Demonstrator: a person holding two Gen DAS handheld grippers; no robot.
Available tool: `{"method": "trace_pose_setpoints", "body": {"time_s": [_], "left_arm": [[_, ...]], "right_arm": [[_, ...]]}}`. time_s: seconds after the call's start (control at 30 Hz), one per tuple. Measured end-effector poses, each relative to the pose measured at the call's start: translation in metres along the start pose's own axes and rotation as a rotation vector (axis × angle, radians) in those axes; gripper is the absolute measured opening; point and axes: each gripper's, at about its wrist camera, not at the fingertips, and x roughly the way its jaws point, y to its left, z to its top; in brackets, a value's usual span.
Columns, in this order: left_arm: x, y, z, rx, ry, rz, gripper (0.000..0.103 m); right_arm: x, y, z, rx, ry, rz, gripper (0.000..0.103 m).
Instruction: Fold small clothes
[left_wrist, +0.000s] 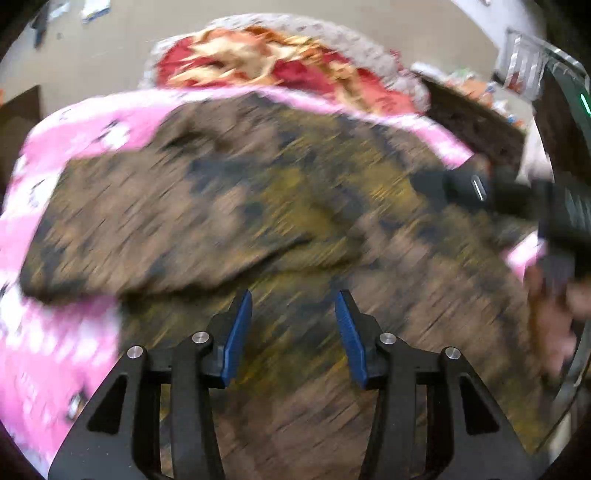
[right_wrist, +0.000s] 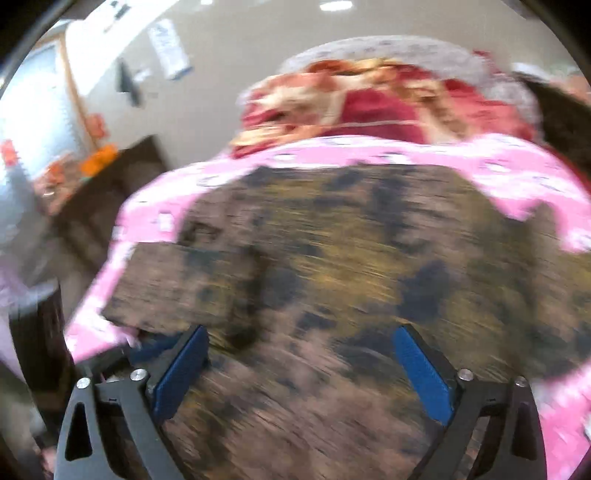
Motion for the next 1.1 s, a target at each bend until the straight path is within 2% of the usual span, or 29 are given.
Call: {"method": "trace_pose_setpoints", "body": {"time_s": [0.03,0.07,0.1,0.13,0.23,0.27,0.33,0.37,0.4,0.43,0.6,0.67,0.73,0.87,1.1], "left_arm": [[0.001,0.010,-0.009,-0.033,0.020,0.000,0.046],[-0.002,0.021,-0.013,-0.098,-0.004,-0.052,0.046],[-0.007,0.026,-0.014,-0.123,-0.029,-0.052,0.047],[-0.008,0.036,-0.018,-0.176,-0.035,-0.001,0.052],[-0.003,0.044,-0.018,-0.239,-0.039,-0.010,0.052],[-0.002,0.042,-0.018,-0.234,-0.036,0.001,0.052],[0.000,0.037,-0.017,-0.213,-0.031,0.026,0.052],[0.002,0.034,-0.015,-0.209,-0.029,0.032,0.052],[0.003,0.035,-0.015,-0.211,-0.029,0.030,0.052],[0.003,0.036,-0.015,-0.217,-0.032,0.023,0.052],[0.003,0.041,-0.014,-0.220,-0.031,0.023,0.052],[0.003,0.041,-0.015,-0.220,-0.031,0.022,0.052],[0.003,0.041,-0.015,-0.218,-0.030,0.024,0.052],[0.004,0.041,-0.015,-0.218,-0.030,0.025,0.052],[0.004,0.042,-0.014,-0.216,-0.029,0.028,0.052]], "right_arm": [[0.015,0.006,0.000,-0.014,0.026,0.044,0.083],[0.026,0.013,-0.001,-0.027,0.042,0.074,0.074],[0.040,0.018,0.000,-0.050,0.058,0.108,0.069],[0.047,0.021,0.000,-0.063,0.064,0.112,0.069],[0.076,0.029,0.003,-0.103,0.100,0.110,0.064],[0.084,0.030,0.003,-0.105,0.119,0.110,0.058],[0.100,0.028,0.002,-0.100,0.167,0.071,0.040],[0.102,0.026,0.003,-0.089,0.160,0.057,0.027],[0.102,0.023,0.005,-0.070,0.156,0.066,0.013],[0.099,0.015,0.007,-0.024,0.146,0.089,0.007],[0.069,-0.014,0.012,0.040,0.079,0.103,0.004],[0.053,-0.034,0.014,0.065,0.052,0.060,0.004],[0.036,-0.061,0.014,0.087,0.036,-0.020,0.004],[0.006,-0.109,0.006,0.126,0.049,-0.159,0.004],[-0.020,-0.139,-0.002,0.140,0.059,-0.244,0.004]]}}
